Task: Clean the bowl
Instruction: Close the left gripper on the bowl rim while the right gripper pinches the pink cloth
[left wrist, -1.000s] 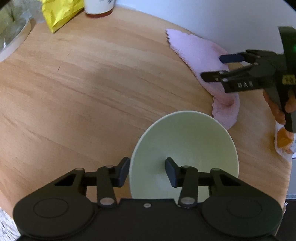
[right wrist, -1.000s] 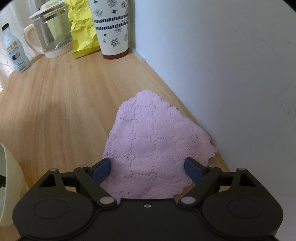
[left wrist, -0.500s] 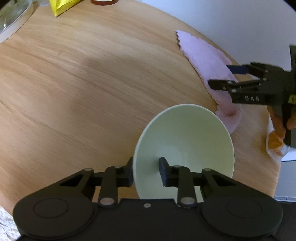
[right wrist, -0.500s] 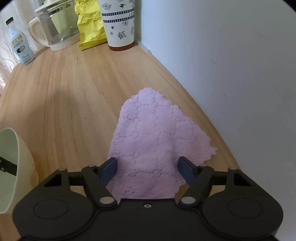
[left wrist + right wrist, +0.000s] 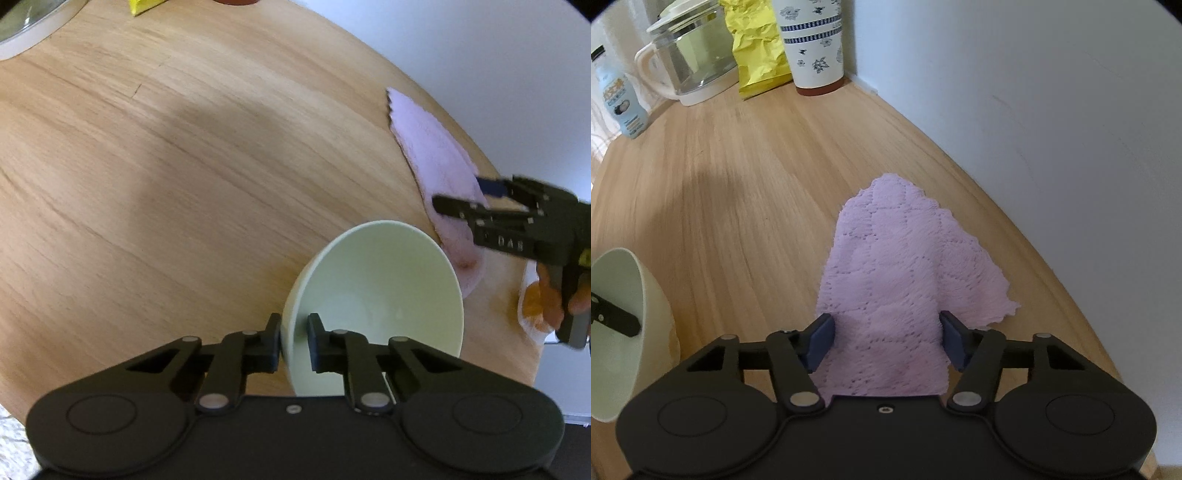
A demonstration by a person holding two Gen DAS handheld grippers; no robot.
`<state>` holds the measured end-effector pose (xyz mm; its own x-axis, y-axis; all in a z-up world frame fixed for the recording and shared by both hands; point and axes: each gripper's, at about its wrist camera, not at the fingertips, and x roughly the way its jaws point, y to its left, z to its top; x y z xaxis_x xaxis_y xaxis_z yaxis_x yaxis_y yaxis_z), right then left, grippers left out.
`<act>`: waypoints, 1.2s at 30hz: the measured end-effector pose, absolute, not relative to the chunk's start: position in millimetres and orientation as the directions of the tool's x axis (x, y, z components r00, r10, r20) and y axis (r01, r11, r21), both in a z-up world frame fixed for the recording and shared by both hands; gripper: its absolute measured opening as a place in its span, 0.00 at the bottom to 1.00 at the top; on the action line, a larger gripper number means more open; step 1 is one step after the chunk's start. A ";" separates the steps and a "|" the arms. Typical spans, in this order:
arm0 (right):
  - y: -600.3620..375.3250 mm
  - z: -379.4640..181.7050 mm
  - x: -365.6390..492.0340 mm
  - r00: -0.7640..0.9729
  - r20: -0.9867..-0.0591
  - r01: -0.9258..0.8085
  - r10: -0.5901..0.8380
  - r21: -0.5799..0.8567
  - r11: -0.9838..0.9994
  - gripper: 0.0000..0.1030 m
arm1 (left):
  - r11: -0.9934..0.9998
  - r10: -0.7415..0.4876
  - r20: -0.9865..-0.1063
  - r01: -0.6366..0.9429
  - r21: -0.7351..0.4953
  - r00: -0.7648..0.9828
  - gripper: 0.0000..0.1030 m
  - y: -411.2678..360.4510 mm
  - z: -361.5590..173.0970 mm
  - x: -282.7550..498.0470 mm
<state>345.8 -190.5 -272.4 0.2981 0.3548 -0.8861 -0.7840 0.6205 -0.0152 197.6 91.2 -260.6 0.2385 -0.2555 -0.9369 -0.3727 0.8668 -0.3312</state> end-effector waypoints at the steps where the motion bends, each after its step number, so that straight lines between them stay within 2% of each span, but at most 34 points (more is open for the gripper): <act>1: -192.5 -272.3 343.6 0.298 -0.887 -0.782 0.352 -0.015 0.624 0.60 | 0.867 -0.256 -0.936 -0.370 -0.332 0.240 0.14 91.5 -260.9 198.3; 12: -205.8 -275.2 321.9 0.319 -0.891 -0.727 0.323 -0.011 0.687 0.60 | 0.810 -0.352 -0.894 -0.387 -0.440 0.279 0.18 123.8 -268.7 214.8; 16: -207.4 -276.0 317.5 0.326 -0.892 -0.704 0.313 -0.009 0.710 0.60 | 0.768 -0.424 -0.852 -0.377 -0.518 0.307 0.23 142.3 -272.7 219.6; 20: -206.5 -276.5 316.3 0.327 -0.896 -0.692 0.302 -0.009 0.722 0.60 | 0.741 -0.439 -0.833 -0.389 -0.548 0.337 0.26 153.0 -272.9 221.6; 31: -204.2 -277.9 313.1 0.337 -0.896 -0.669 0.290 -0.011 0.743 0.60 | 0.827 -0.401 -0.863 -0.284 -0.485 0.306 0.26 160.5 -260.3 239.7; 34: -204.0 -278.3 311.9 0.342 -0.894 -0.661 0.289 -0.010 0.751 0.60 | 0.847 -0.376 -0.880 -0.276 -0.453 0.291 0.17 158.8 -258.4 240.6; 36: -203.7 -278.4 311.6 0.342 -0.894 -0.658 0.289 -0.008 0.753 0.60 | 0.855 -0.370 -0.883 -0.267 -0.445 0.288 0.17 157.4 -259.2 240.8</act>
<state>311.6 -203.7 -278.4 0.3424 0.2889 -0.8940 -0.6575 0.7534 -0.0084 240.8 157.4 -259.2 0.2875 -0.3704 -0.8833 -0.2669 0.8547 -0.4453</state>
